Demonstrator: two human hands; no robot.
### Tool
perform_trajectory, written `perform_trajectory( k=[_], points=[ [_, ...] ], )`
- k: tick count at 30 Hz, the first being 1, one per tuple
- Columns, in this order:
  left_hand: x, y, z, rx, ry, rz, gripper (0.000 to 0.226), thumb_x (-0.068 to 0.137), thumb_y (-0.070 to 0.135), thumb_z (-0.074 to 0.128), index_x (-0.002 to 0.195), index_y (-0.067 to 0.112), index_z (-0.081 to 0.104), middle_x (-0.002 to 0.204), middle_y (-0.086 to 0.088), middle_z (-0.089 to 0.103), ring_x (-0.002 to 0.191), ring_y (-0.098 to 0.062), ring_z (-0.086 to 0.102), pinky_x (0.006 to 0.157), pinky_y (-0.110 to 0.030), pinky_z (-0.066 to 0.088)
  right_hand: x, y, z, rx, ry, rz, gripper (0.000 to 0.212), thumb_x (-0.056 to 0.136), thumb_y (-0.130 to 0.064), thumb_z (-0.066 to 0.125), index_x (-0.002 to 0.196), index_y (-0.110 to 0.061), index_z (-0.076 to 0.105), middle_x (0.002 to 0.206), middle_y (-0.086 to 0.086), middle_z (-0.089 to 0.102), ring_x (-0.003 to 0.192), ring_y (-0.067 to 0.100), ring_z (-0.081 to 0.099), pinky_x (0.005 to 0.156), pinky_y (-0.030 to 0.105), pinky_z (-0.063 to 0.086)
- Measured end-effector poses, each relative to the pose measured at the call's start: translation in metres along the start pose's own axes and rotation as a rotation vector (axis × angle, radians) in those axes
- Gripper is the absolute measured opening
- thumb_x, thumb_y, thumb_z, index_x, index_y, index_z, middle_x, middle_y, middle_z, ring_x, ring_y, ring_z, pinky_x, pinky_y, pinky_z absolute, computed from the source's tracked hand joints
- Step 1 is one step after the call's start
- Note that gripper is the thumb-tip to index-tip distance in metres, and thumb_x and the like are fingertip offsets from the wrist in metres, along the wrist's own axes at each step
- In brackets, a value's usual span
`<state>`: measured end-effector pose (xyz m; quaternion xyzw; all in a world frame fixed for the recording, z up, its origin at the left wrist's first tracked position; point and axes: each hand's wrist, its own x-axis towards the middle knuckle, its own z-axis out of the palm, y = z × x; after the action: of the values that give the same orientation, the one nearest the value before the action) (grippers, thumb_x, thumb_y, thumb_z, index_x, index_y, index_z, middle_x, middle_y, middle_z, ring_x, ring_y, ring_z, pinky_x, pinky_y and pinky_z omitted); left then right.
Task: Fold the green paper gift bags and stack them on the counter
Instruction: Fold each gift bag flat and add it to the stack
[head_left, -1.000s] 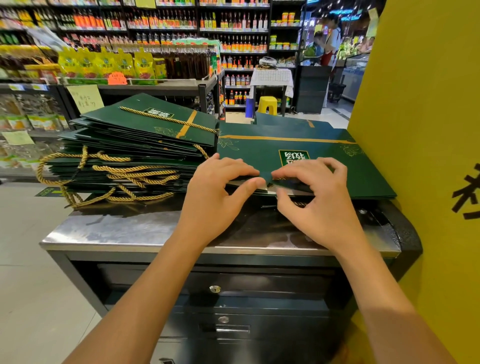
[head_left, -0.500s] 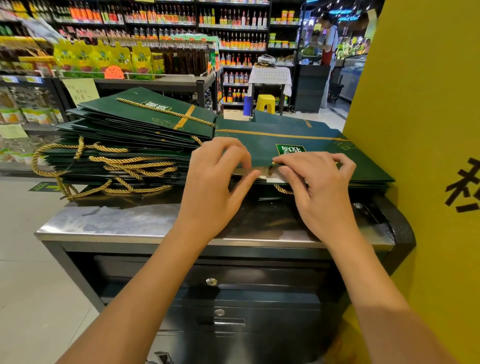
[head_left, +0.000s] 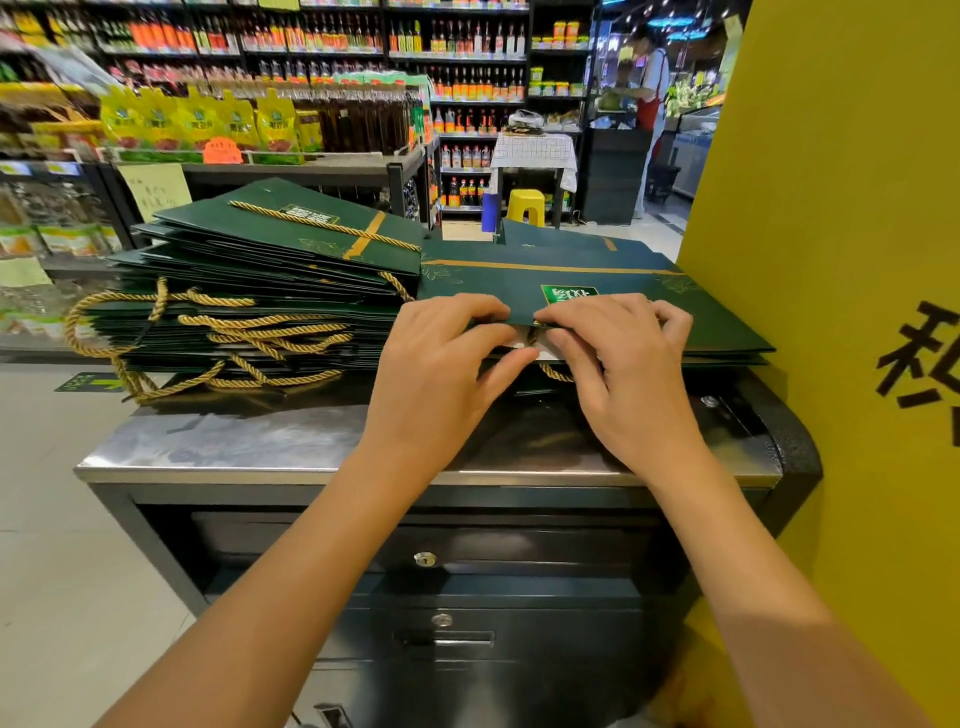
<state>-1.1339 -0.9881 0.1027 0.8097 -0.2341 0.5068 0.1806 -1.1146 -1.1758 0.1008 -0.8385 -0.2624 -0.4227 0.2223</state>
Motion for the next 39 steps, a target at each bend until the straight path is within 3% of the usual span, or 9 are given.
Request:
perform_trajectory(
  k=[6,20,26,32,34,36,39],
  points=[
    [0.003,0.003,0.003,0.024,0.021,-0.060,0.025,0.090,0.040,0.072,0.092,0.016,0.078,0.103,0.000,0.072,0.095,-0.020,0.065,0.094,-0.041,0.040,0.000,-0.001,-0.001,-0.001,0.000,-0.010,0.022,0.105,-0.030,0.051,0.118,-0.028,0.069,0.116,-0.012,0.068,0.111,0.016,0.057,0.090,0.034,0.022],
    [0.005,0.012,0.008,0.023,0.077,-0.122,0.009,0.083,0.023,0.071,0.075,0.018,0.068,0.096,0.006,0.069,0.092,-0.012,0.061,0.111,-0.042,0.028,0.000,-0.002,0.000,0.009,-0.010,-0.049,0.025,0.105,-0.031,0.051,0.123,-0.027,0.068,0.119,-0.012,0.068,0.112,0.015,0.057,0.091,0.033,0.025],
    [0.004,0.015,0.004,-0.128,0.069,-0.140,0.010,0.075,0.018,0.068,0.072,0.016,0.059,0.098,0.005,0.067,0.095,-0.011,0.060,0.110,-0.048,0.033,0.000,-0.002,-0.001,0.036,0.041,0.009,0.031,0.103,-0.035,0.050,0.125,-0.022,0.068,0.116,-0.007,0.069,0.112,0.015,0.059,0.090,0.028,0.027],
    [0.003,0.020,-0.004,-0.322,-0.041,-0.137,0.011,0.070,0.021,0.056,0.072,0.020,0.045,0.106,0.002,0.065,0.105,-0.009,0.056,0.104,-0.043,0.034,-0.001,0.000,-0.003,0.075,0.072,0.058,0.027,0.102,-0.034,0.053,0.120,-0.022,0.069,0.115,-0.010,0.070,0.112,0.013,0.060,0.092,0.029,0.029],
    [0.001,0.020,-0.006,-0.335,-0.066,-0.149,0.011,0.071,0.022,0.056,0.079,0.017,0.051,0.109,0.001,0.063,0.106,-0.009,0.056,0.103,-0.042,0.035,-0.002,0.000,-0.003,0.095,0.074,0.061,0.023,0.100,-0.031,0.057,0.117,-0.023,0.071,0.113,-0.012,0.070,0.111,0.011,0.059,0.092,0.028,0.028],
    [0.002,0.021,-0.008,-0.339,-0.099,-0.173,0.031,0.073,0.026,0.059,0.101,0.012,0.055,0.116,0.001,0.061,0.109,-0.010,0.055,0.103,-0.041,0.037,-0.002,0.000,-0.003,0.103,0.081,0.063,0.020,0.099,-0.030,0.060,0.114,-0.023,0.072,0.111,-0.013,0.070,0.110,0.008,0.059,0.093,0.027,0.028],
    [0.003,0.021,-0.011,-0.214,-0.219,-0.163,0.067,0.076,0.029,0.067,0.138,0.017,0.046,0.135,0.005,0.053,0.125,-0.008,0.047,0.109,-0.039,0.033,-0.002,0.000,-0.004,0.123,0.080,0.072,0.018,0.097,-0.028,0.063,0.112,-0.024,0.072,0.110,-0.015,0.069,0.109,0.007,0.058,0.094,0.026,0.028]
  ],
)
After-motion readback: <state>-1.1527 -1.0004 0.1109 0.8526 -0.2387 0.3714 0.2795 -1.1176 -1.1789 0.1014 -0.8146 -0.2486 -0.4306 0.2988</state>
